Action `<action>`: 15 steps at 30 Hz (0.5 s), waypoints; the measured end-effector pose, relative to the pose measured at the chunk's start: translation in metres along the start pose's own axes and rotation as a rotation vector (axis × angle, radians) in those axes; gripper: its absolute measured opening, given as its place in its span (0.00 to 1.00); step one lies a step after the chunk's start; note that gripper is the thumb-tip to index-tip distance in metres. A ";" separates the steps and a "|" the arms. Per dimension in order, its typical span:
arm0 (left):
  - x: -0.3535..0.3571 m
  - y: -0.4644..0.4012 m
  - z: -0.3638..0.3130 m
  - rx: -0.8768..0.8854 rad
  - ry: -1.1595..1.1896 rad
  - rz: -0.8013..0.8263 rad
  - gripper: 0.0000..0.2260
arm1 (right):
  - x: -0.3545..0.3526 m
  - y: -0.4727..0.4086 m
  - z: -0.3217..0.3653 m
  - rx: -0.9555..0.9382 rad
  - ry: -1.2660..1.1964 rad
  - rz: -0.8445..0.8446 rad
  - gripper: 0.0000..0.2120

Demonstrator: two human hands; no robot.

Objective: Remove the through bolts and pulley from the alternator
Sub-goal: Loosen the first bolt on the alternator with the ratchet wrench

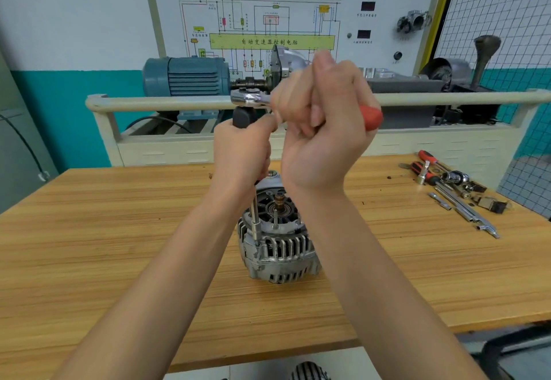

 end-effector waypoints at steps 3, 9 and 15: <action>-0.004 0.000 0.000 -0.003 0.013 0.111 0.19 | -0.012 -0.014 -0.004 0.182 -0.218 0.037 0.24; 0.002 0.003 -0.005 -0.086 0.088 0.614 0.16 | -0.045 -0.029 -0.022 0.554 -0.711 -0.253 0.23; 0.001 -0.002 0.000 -0.139 0.112 0.489 0.22 | -0.037 -0.021 -0.013 0.416 -0.481 -0.189 0.24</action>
Point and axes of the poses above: each hand's wrist, its own y-axis away from the middle knuckle, its own x-axis out of the palm, z = x × y, the point moved 4 cm from there along -y, towards the middle knuckle
